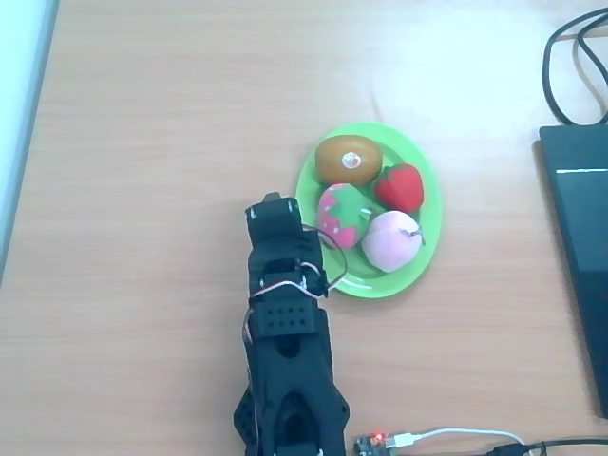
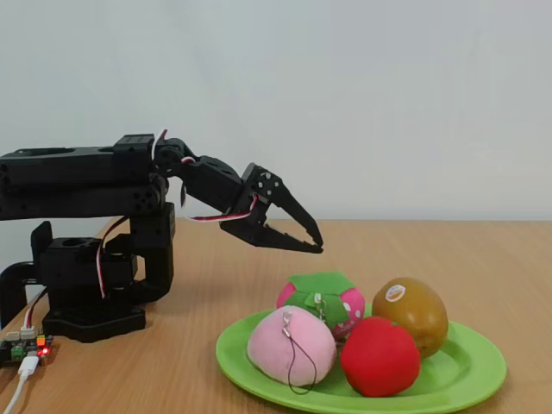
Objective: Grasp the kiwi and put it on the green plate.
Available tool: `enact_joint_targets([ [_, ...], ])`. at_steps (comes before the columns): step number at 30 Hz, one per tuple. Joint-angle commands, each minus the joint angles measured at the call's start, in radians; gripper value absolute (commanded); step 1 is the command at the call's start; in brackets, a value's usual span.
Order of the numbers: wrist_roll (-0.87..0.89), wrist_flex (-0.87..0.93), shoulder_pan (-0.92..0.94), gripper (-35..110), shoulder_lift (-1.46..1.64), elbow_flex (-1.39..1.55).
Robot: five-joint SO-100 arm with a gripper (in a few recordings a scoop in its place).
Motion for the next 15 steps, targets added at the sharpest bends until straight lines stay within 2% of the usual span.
enact_joint_targets([
  [1,-0.015,0.012,-0.017,-8,0.031,0.066],
  [6,-0.011,0.049,-0.026,-8,0.057,0.066],
  [15,-0.021,0.291,-0.028,-8,0.069,-0.002],
])
